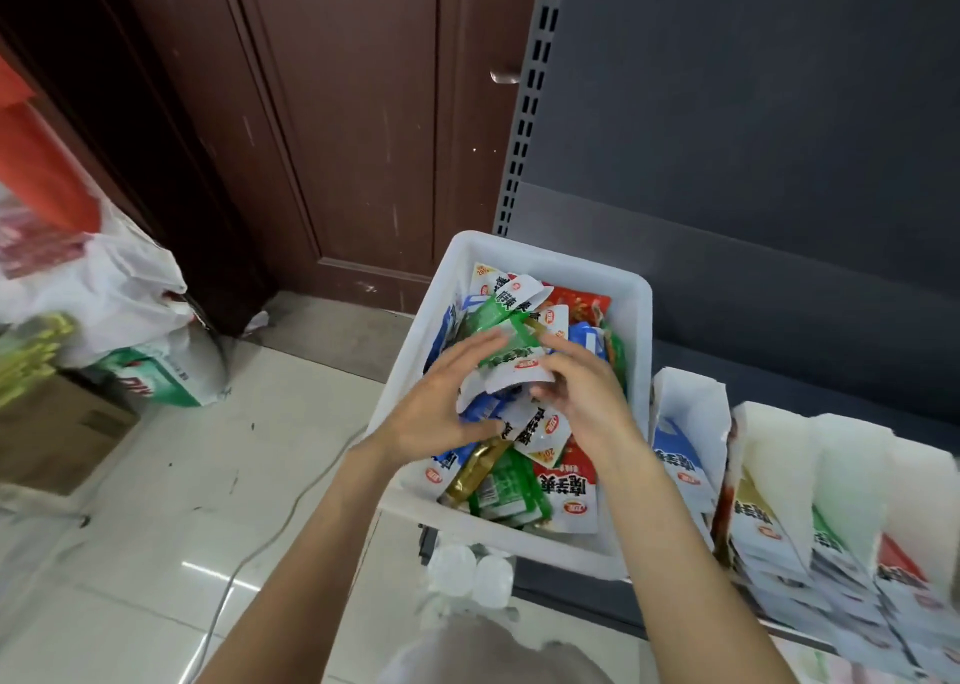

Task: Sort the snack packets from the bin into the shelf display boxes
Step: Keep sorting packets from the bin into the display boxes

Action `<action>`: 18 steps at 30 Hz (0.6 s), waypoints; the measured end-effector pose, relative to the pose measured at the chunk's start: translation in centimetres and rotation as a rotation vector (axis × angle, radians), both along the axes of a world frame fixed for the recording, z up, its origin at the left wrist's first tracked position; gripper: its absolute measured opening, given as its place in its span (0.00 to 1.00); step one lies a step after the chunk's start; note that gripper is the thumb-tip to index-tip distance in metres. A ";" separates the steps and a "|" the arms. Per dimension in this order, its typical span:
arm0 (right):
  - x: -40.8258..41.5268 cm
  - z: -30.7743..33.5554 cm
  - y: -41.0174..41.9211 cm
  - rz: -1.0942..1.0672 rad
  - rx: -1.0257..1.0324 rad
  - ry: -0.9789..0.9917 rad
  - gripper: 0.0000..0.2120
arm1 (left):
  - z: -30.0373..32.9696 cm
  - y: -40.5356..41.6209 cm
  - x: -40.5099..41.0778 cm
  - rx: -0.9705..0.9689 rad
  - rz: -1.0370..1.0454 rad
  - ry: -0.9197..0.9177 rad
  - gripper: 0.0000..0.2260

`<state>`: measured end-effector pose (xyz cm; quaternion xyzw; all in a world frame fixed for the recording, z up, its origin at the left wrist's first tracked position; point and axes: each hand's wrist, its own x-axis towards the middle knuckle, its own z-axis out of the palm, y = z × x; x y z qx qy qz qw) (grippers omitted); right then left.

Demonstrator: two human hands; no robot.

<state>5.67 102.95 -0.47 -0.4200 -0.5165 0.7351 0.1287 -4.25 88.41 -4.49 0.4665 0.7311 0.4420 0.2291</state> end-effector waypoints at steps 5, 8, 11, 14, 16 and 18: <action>4.4 2.6 0.4 -0.078 -0.417 0.231 0.08 | 1.2 1.3 2.4 0.210 0.230 0.148 0.06; 6.2 3.1 0.9 -0.003 -0.179 0.173 0.13 | 2.2 2.8 3.9 0.212 0.379 -0.058 0.19; 8.1 3.1 1.7 0.050 0.081 0.123 0.07 | 3.3 4.1 5.6 0.202 0.303 -0.209 0.15; 10.2 3.0 2.9 0.030 0.377 0.053 0.03 | 4.3 5.5 7.3 0.115 0.204 -0.170 0.13; 12.3 3.4 3.8 -0.030 0.580 0.029 0.03 | 4.9 6.7 8.7 0.070 0.094 -0.087 0.06; 15.1 3.9 4.9 -0.089 0.768 0.029 0.03 | 5.6 8.5 10.6 0.093 0.013 -0.048 0.04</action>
